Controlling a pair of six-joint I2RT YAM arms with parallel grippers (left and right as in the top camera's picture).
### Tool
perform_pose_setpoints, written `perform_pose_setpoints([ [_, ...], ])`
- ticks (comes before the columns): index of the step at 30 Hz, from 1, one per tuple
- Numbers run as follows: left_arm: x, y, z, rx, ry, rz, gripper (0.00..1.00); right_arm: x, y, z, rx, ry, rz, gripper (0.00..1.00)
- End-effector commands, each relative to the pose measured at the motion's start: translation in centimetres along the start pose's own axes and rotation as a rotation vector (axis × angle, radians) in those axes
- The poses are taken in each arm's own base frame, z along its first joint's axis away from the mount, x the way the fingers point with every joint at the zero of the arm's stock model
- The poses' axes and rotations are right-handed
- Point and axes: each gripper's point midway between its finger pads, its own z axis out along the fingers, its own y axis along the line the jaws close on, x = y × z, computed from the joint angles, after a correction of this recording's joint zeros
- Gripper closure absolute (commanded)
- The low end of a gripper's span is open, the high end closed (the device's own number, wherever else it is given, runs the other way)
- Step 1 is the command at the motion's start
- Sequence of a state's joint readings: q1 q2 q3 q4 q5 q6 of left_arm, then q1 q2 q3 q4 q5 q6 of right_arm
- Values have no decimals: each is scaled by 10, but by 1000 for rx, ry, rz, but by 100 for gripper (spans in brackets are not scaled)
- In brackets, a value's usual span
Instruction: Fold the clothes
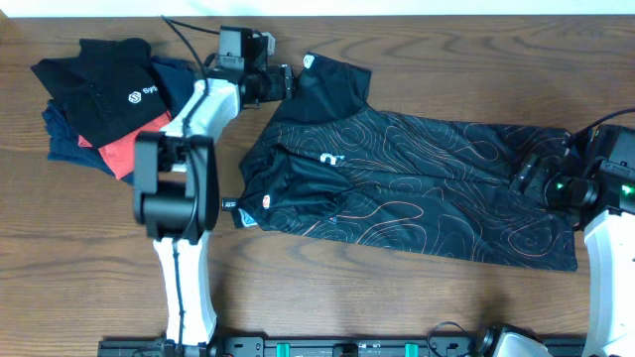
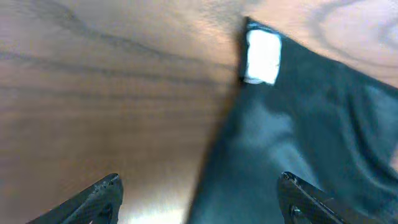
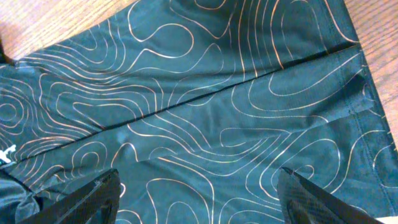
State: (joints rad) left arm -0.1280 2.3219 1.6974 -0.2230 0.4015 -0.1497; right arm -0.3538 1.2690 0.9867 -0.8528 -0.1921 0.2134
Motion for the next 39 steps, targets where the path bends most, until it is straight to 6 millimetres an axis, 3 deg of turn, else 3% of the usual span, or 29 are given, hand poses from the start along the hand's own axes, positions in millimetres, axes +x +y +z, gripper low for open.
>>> perform_pose_setpoints([
  [1,7,-5,22,25,6,43,19,-1,7,-3,-15,-6,-36,21],
  [6,31,-25,49,49,47,89,20,-6,6,-2,-8,-26,-40,21],
  [10,45,-39,58,60,80,116,32,-10,5,4,-8,-28,-40,20],
  [12,45,-39,58,51,76,119,46,-10,4,9,-6,-17,-38,21],
  [15,41,-35,56,46,66,109,86,-13,3,20,-3,-3,-35,27],
  [16,38,-32,54,43,62,89,94,-16,3,26,-4,-5,-35,29],
  [18,33,-26,49,37,52,45,94,-23,2,37,-5,-12,-37,42],
  [20,25,-22,42,34,40,3,94,-35,2,49,-10,-42,-62,46],
  [24,13,-33,23,94,33,-10,94,-73,-5,73,33,-166,-84,39],
  [27,9,-42,9,107,40,-10,94,-94,-22,91,118,-238,-46,32],
  [30,12,-45,-1,105,62,-19,94,-106,-33,104,162,-280,-10,30],
  [35,24,-43,-4,90,117,-41,94,-124,-35,127,154,-349,-14,30],
  [39,34,-41,-5,80,154,-55,94,-129,-54,143,227,-381,55,28],
])
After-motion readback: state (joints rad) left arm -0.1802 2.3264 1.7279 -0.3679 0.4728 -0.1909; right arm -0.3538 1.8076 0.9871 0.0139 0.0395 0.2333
